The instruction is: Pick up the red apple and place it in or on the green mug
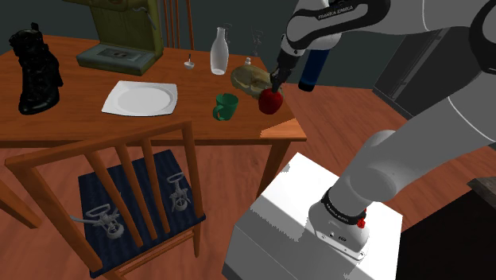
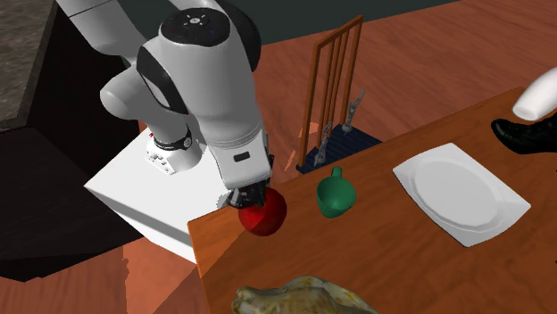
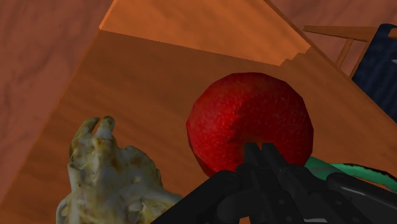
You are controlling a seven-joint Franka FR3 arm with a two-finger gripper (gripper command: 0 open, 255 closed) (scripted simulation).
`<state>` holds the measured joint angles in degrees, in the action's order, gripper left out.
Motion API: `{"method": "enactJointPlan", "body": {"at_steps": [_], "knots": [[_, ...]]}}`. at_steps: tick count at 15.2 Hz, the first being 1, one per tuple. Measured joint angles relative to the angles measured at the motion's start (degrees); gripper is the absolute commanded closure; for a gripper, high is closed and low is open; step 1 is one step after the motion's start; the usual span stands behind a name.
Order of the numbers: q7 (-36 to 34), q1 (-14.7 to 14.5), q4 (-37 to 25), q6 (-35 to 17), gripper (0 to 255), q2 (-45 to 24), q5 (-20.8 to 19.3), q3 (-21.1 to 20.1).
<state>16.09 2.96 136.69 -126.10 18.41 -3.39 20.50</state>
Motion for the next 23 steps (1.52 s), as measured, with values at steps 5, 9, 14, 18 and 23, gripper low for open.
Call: {"method": "enactJointPlan", "body": {"at_steps": [5,9,14,18,23], "knots": [[-0.25,0.07,-3.06,4.15,255,1.14,-0.2,-0.35],[-0.81,0.07,-4.97,7.25,255,2.37,-0.43,-0.89],[-0.88,0.05,-8.55,11.32,255,2.88,-0.42,-1.14],[-1.2,-0.09,-11.33,14.39,255,3.17,-0.35,-1.53],[-1.83,-0.44,-14.94,17.8,255,2.95,-0.09,-2.15]]}}
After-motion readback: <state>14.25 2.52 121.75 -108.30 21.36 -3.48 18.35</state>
